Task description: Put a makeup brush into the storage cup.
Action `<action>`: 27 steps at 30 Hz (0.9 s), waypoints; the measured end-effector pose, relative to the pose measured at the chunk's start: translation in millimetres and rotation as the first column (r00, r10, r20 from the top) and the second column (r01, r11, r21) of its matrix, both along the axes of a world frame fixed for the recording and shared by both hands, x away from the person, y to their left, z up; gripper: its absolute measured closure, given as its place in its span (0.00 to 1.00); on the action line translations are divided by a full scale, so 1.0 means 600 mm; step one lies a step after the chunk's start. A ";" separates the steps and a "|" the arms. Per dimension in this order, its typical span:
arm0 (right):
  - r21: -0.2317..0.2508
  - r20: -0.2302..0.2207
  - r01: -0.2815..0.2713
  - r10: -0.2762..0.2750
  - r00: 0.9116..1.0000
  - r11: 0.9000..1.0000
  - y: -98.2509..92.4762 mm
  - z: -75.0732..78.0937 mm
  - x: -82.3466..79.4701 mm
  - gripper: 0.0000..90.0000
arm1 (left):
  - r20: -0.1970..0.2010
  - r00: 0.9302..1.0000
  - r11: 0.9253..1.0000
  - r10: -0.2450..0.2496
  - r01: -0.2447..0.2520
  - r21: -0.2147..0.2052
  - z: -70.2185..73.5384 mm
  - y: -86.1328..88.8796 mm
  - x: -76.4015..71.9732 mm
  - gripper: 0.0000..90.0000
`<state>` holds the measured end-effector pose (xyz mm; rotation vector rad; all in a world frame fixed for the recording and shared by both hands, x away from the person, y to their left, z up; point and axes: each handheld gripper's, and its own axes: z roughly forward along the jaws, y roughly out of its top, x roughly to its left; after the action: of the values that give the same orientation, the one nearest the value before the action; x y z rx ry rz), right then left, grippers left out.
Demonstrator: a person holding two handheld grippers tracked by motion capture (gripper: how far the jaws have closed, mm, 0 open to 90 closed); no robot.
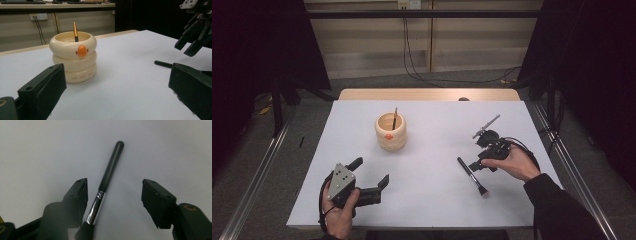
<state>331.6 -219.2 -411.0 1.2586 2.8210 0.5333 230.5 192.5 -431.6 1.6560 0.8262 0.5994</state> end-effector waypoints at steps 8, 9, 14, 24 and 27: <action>-0.057 -0.096 -0.017 0.012 0.995 0.998 0.004 -0.012 0.004 0.60 | 0.010 1.000 1.000 -0.009 0.009 0.017 0.001 -0.003 -0.001 0.01; -0.062 -0.096 -0.018 0.012 0.995 0.998 0.005 -0.015 0.004 0.61 | 0.011 1.000 1.000 -0.009 0.009 0.020 0.000 -0.004 -0.001 0.01; -0.078 -0.128 -0.021 0.011 0.992 0.997 0.011 -0.022 0.004 0.65 | 0.008 1.000 1.000 -0.013 0.013 0.014 0.000 -0.002 0.000 0.01; -0.116 -0.168 -0.042 0.022 0.985 0.992 0.023 -0.040 0.006 0.69 | 0.001 1.000 1.000 -0.010 0.010 0.013 -0.001 0.000 0.001 0.01; -0.121 -0.173 -0.038 0.017 0.985 0.992 0.022 -0.043 0.007 0.71 | 0.000 1.000 1.000 -0.018 0.018 0.018 -0.001 0.000 0.001 0.01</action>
<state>335.6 -206.0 -437.0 1.3032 2.9601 0.2560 231.0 192.5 -432.2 1.6779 0.8072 0.5965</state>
